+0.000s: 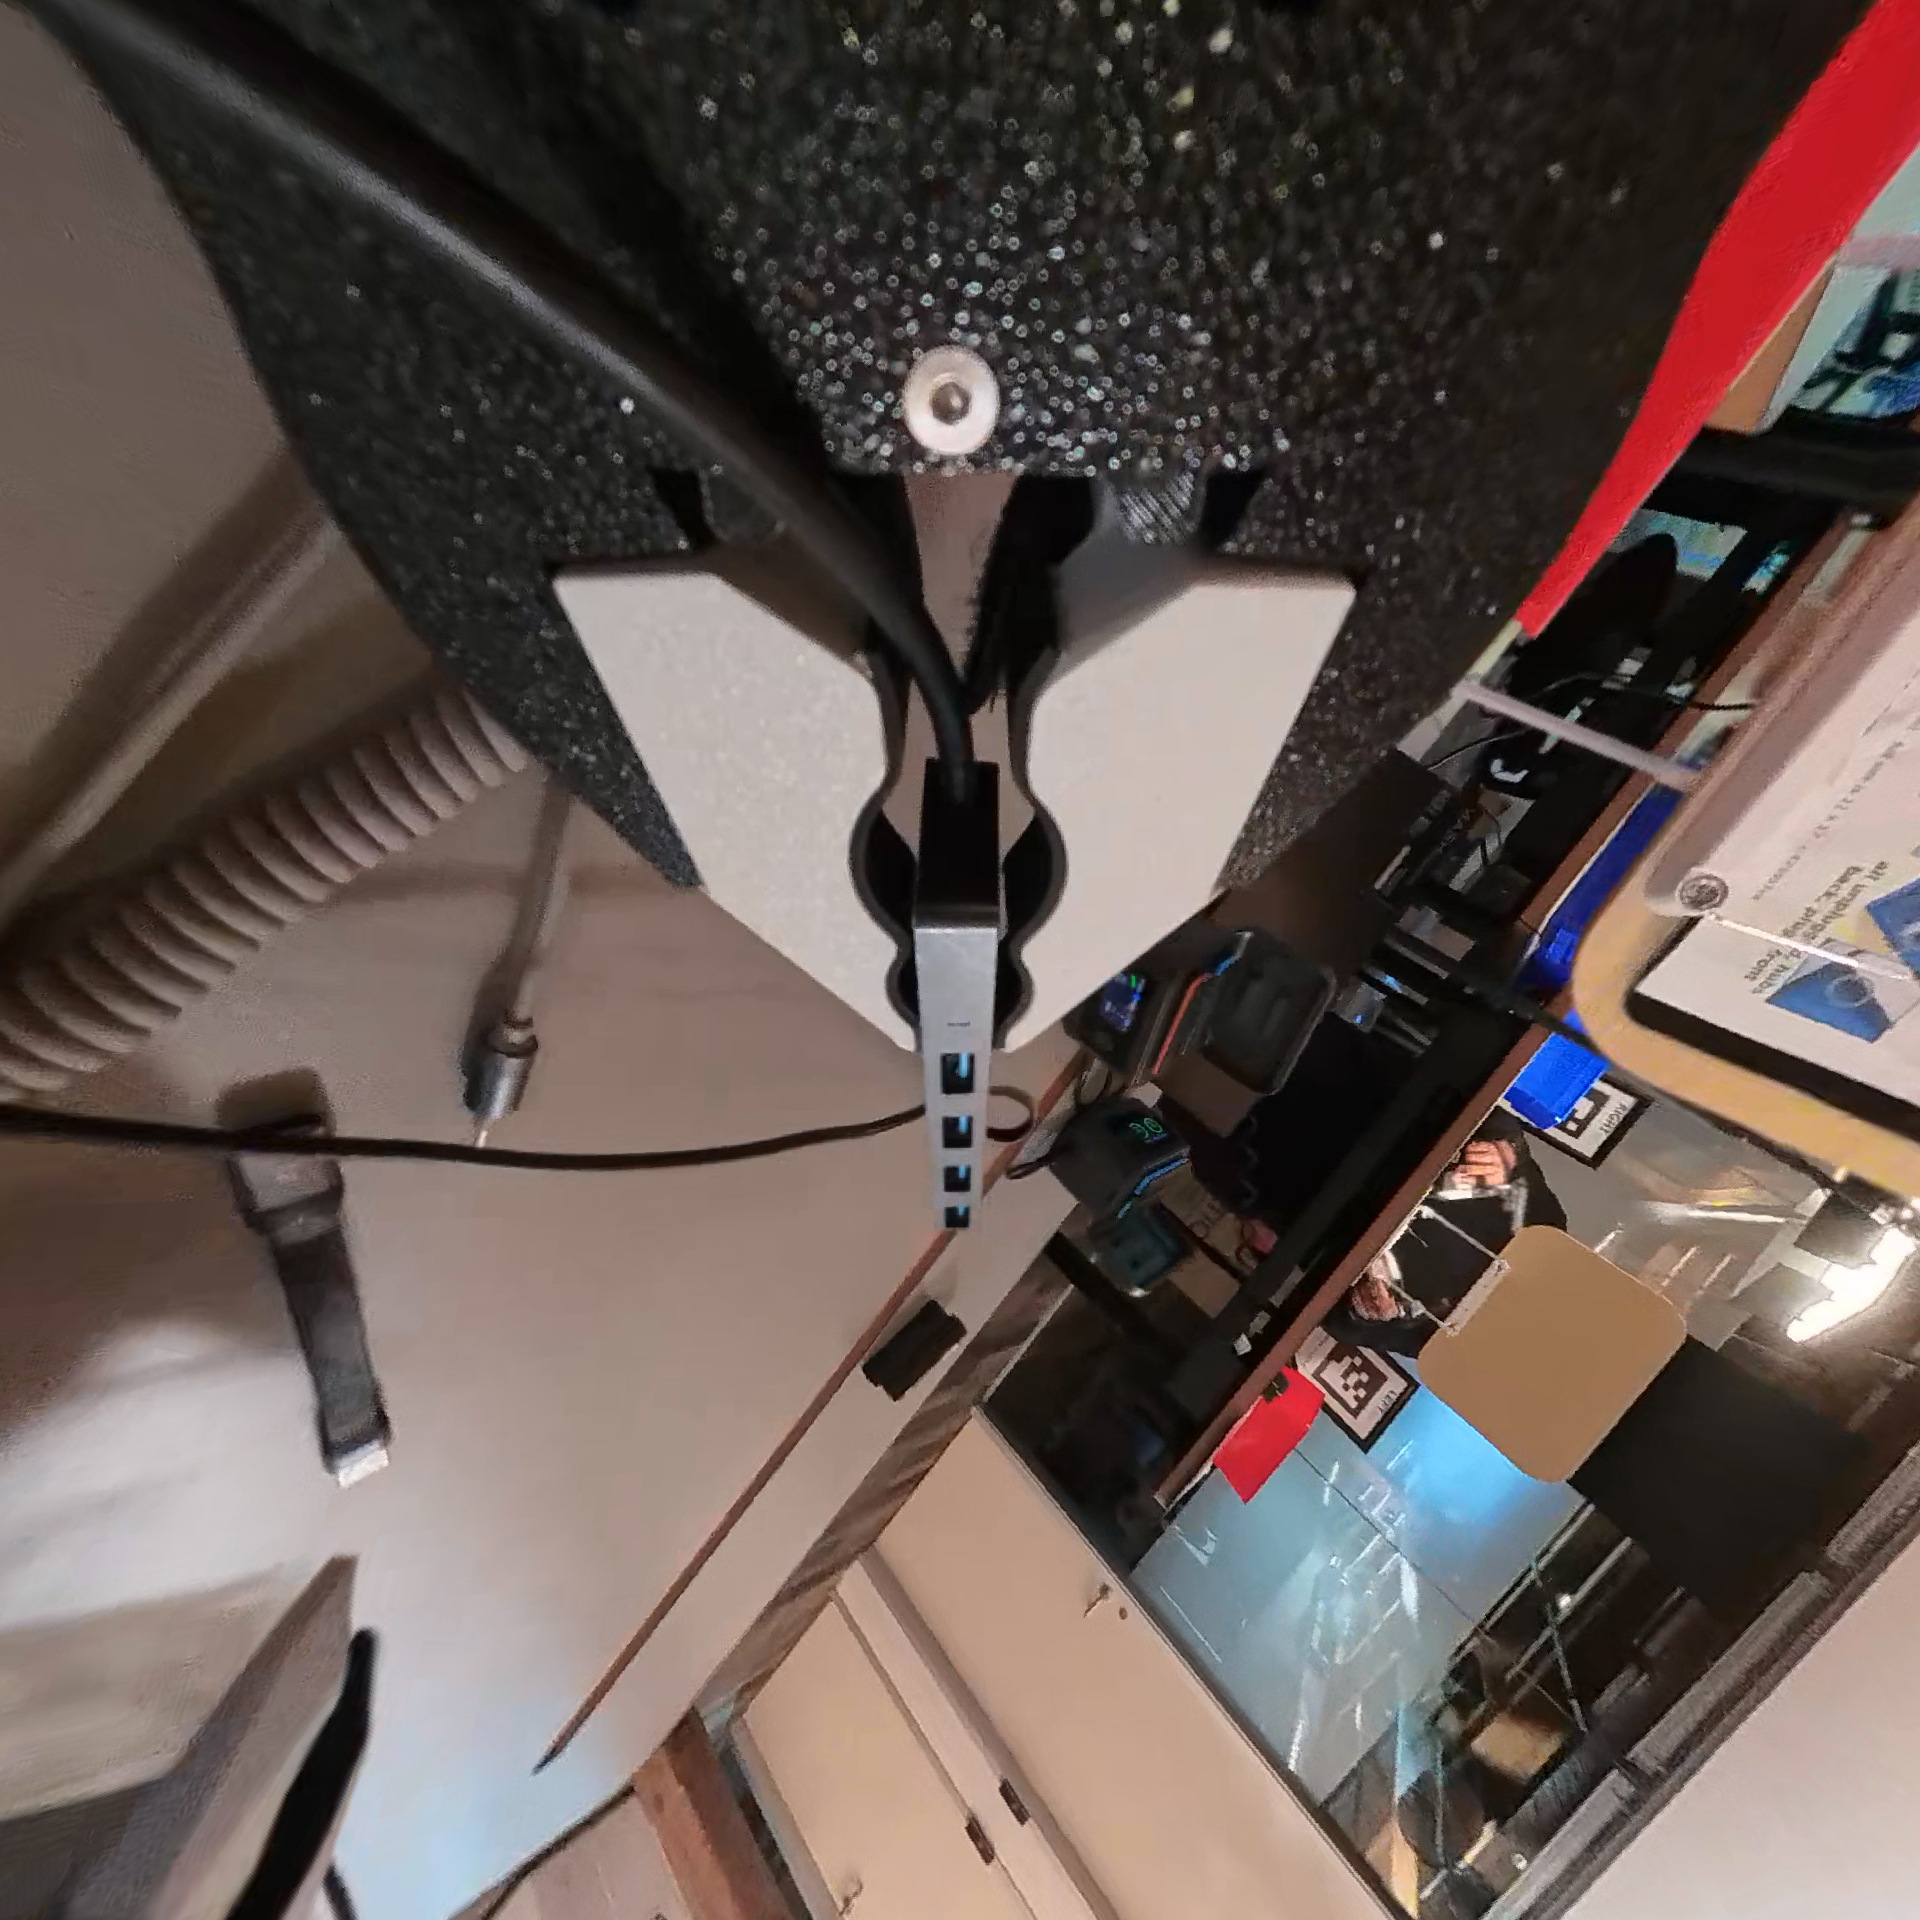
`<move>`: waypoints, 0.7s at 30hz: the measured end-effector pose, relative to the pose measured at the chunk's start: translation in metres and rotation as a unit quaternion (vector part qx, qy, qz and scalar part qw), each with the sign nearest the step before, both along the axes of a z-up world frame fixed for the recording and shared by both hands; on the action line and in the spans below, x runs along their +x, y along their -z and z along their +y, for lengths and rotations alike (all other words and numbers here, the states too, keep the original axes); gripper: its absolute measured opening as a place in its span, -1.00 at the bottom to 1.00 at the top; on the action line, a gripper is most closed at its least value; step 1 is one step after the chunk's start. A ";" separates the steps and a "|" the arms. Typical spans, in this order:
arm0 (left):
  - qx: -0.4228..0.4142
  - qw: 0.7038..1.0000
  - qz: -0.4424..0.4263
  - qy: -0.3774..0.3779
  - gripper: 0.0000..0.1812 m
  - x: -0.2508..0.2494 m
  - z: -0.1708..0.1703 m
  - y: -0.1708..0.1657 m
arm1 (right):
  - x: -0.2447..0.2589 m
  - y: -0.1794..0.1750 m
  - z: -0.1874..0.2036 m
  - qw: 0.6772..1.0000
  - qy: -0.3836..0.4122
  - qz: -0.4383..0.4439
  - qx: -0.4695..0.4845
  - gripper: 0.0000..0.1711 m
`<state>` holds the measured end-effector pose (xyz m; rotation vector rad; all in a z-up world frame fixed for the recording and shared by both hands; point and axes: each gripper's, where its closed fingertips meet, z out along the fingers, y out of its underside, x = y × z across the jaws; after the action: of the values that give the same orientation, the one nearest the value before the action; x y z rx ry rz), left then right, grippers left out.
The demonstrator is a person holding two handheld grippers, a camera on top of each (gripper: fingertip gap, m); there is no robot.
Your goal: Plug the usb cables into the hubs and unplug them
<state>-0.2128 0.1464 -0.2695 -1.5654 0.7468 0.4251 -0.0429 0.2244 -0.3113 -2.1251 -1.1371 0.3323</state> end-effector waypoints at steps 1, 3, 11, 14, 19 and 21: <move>-0.002 1.000 0.012 0.003 -0.90 0.003 0.000 0.002 | 0.002 0.005 -0.007 0.997 0.036 0.031 -0.059 -0.65; 0.001 0.999 0.033 0.009 -0.90 0.007 -0.001 0.003 | 0.006 0.018 -0.019 0.988 0.068 0.046 -0.128 -0.67; 0.009 0.999 0.037 0.017 -0.90 0.013 -0.005 0.001 | -0.021 0.029 -0.022 0.971 0.091 0.111 -0.193 -0.43; 0.009 0.999 0.030 0.014 -0.90 0.011 -0.005 0.000 | -0.031 0.029 -0.011 0.969 0.103 0.116 -0.191 -0.43; 0.007 1.000 0.016 0.009 -0.90 0.008 -0.005 0.000 | -0.064 0.031 -0.004 0.979 0.037 0.094 -0.177 -0.44; 0.006 1.000 0.012 0.007 -0.90 0.006 -0.005 0.000 | -0.068 0.031 -0.004 0.981 0.038 0.088 -0.171 -0.45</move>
<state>-0.2066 0.1414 -0.2692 -1.5457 0.7723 0.4365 -0.1109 0.2209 -0.3427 -2.3713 -0.9450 0.7082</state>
